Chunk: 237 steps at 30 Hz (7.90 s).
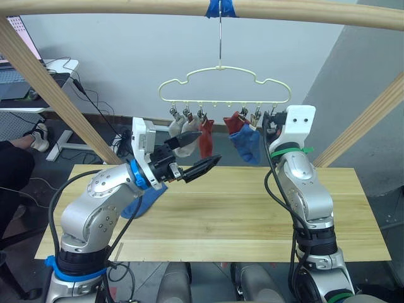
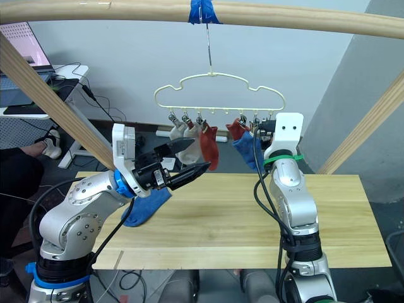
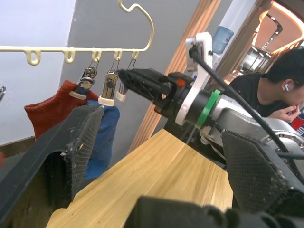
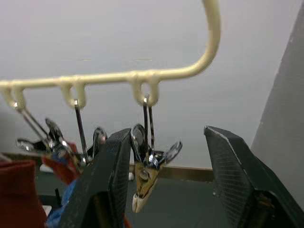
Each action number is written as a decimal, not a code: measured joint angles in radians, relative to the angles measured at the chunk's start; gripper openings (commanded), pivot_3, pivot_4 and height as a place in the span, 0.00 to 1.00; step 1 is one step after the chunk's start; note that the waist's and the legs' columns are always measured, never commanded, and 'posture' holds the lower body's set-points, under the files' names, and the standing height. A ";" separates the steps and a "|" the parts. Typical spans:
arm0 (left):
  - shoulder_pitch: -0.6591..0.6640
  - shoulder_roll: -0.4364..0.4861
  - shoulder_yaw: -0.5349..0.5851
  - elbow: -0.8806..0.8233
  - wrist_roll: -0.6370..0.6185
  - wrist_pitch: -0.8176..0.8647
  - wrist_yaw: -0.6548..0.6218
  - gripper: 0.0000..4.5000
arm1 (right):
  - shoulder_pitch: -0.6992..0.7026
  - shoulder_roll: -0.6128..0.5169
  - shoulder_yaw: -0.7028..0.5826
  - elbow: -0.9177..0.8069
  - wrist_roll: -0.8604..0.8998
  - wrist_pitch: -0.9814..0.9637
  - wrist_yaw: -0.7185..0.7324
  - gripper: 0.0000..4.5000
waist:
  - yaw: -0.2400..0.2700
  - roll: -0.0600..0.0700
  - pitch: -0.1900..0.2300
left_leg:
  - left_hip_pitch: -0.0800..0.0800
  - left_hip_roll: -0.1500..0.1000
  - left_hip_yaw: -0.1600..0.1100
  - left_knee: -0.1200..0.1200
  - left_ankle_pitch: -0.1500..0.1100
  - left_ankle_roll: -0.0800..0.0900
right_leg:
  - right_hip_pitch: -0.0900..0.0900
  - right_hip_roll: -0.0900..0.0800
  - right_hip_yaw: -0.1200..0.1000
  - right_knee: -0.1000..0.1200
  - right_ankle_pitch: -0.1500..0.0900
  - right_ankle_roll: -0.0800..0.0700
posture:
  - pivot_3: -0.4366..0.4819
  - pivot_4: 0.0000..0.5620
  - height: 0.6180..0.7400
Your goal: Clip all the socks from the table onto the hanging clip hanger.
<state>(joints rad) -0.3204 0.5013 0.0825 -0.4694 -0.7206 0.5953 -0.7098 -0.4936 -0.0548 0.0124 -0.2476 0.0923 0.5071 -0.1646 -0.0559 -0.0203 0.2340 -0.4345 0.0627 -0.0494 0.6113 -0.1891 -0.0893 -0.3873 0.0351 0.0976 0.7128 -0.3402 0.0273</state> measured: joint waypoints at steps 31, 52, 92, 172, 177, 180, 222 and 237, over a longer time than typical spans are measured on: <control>-0.007 -0.007 -0.030 0.004 0.038 -0.019 0.022 1.00 | -0.031 0.105 -0.027 0.049 0.007 -0.019 0.026 0.56 | 0.000 0.000 0.000 | 0.000 0.000 0.000 0.000 0.000 0.000 | 0.000 0.000 0.000 0.000 0.000 0.000 | 0.50 0.38 1.00; -0.007 -0.007 -0.036 0.004 0.050 -0.031 0.023 1.00 | -0.044 0.161 -0.034 0.060 0.045 -0.019 0.053 0.56 | 0.001 0.000 0.000 | 0.000 0.000 0.000 0.000 0.000 0.000 | 0.000 0.000 0.000 0.000 0.000 0.000 | 0.51 0.37 1.00; -0.011 -0.018 -0.038 0.004 0.077 -0.037 0.022 1.00 | -0.046 0.147 -0.047 0.082 0.030 -0.020 0.033 0.47 | 0.002 0.000 0.000 | 0.000 0.000 0.000 0.000 0.000 0.000 | 0.000 0.000 0.000 0.000 0.000 0.000 | 0.51 0.36 1.00; -0.049 0.029 -0.119 1.061 0.639 -0.444 -0.073 0.01 | -0.197 -0.199 -0.206 -0.060 0.410 0.598 0.294 0.03 | -0.027 0.001 -0.001 | 0.001 -0.001 0.001 0.000 0.000 0.000 | 0.000 -0.001 0.000 0.002 0.000 0.000 | 0.39 0.39 1.00; 0.017 -0.030 -0.161 0.788 0.583 -0.373 -0.142 0.00 | -0.228 -0.187 -0.230 -0.054 0.440 0.678 0.287 0.03 | -0.025 0.000 0.000 | 0.000 0.000 0.000 0.000 0.000 0.000 | 0.000 -0.001 -0.001 0.002 0.000 0.000 | 0.40 0.40 1.00; 0.009 -0.103 -0.159 0.578 0.488 -0.306 -0.154 0.00 | -0.241 -0.188 -0.239 -0.053 0.442 0.715 0.279 0.03 | -0.024 0.000 0.000 | 0.000 -0.001 0.001 0.000 0.000 0.000 | 0.000 -0.001 0.000 0.001 0.000 0.000 | 0.40 0.40 1.00; -0.006 -0.449 -0.334 0.288 0.435 -0.267 0.133 0.00 | -0.260 -0.106 -0.273 -0.123 0.437 0.809 0.205 0.03 | -0.032 0.000 0.000 | 0.000 -0.001 0.002 0.000 0.000 0.000 | 0.000 0.000 0.002 0.000 0.000 0.000 | 0.37 0.38 1.00; -0.014 -0.428 -0.332 0.285 0.434 -0.254 0.132 0.00 | -0.230 -0.138 -0.245 -0.123 0.413 0.741 0.210 0.03 | -0.031 0.000 0.000 | 0.000 -0.001 0.002 0.000 0.000 0.000 | 0.000 0.000 0.002 -0.001 0.000 0.000 | 0.37 0.39 1.00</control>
<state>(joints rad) -0.3348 0.0730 -0.2500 -0.1845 -0.2864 0.3409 -0.5780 -0.7234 -0.1929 -0.2330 -0.3706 0.5049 1.2477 0.0457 -0.0872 -0.0199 0.2340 -0.4345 0.0614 -0.0478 0.6111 -0.1891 -0.0890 -0.3872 0.0349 0.0992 0.7120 -0.3403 0.0276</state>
